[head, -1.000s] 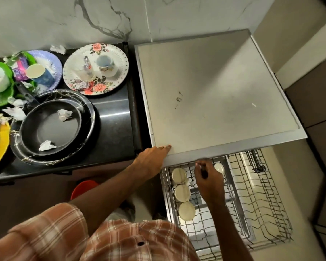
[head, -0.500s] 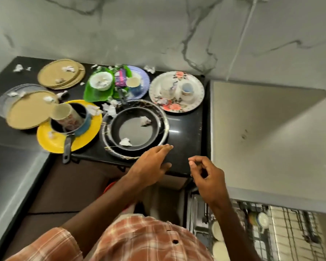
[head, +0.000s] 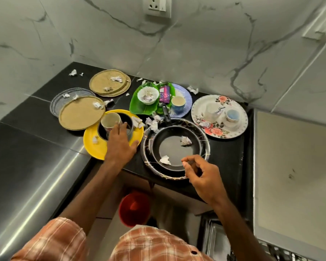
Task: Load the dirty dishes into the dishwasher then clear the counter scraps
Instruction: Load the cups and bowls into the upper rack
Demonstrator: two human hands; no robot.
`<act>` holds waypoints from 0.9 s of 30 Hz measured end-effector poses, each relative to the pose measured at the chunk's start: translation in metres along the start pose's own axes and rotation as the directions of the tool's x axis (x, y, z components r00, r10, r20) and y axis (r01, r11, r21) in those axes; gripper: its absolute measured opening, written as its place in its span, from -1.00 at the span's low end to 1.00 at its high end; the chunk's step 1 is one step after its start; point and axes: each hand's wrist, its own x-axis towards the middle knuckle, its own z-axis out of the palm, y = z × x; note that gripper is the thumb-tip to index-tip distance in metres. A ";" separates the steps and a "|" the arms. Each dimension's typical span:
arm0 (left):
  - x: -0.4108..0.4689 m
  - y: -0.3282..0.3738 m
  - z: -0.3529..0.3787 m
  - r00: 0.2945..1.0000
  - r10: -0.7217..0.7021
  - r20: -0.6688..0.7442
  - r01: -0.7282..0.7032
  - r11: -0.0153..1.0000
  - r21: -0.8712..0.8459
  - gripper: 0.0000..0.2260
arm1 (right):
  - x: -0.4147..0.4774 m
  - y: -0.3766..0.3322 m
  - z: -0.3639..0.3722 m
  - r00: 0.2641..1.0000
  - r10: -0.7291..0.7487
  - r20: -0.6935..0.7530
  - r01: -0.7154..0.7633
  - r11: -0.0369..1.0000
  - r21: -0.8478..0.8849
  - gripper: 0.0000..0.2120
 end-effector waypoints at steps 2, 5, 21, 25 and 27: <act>0.017 -0.016 -0.002 0.997 -0.079 -0.022 0.080 0.997 0.010 -0.17 | 0.009 -0.007 0.007 1.000 -0.008 0.009 0.008 1.000 -0.007 -0.91; 0.040 -0.035 -0.005 0.984 -0.176 -0.026 0.175 0.984 -0.017 -0.12 | 0.017 -0.013 0.013 1.000 -0.007 -0.005 0.007 1.000 -0.012 -0.91; 0.092 -0.075 -0.009 0.969 -0.244 -0.036 0.237 0.961 -0.141 -0.24 | 0.011 0.002 0.022 0.993 0.119 -0.026 -0.118 0.993 0.028 -0.89; 0.079 -0.060 -0.022 0.976 -0.182 -0.117 0.160 0.972 -0.173 -0.20 | 0.008 -0.001 0.017 0.993 0.117 0.001 -0.117 0.992 0.041 -0.89; 0.066 -0.043 -0.035 0.979 -0.062 -0.194 0.024 0.981 -0.193 -0.22 | 0.006 -0.002 0.011 0.994 0.113 -0.008 -0.113 0.992 0.049 -0.88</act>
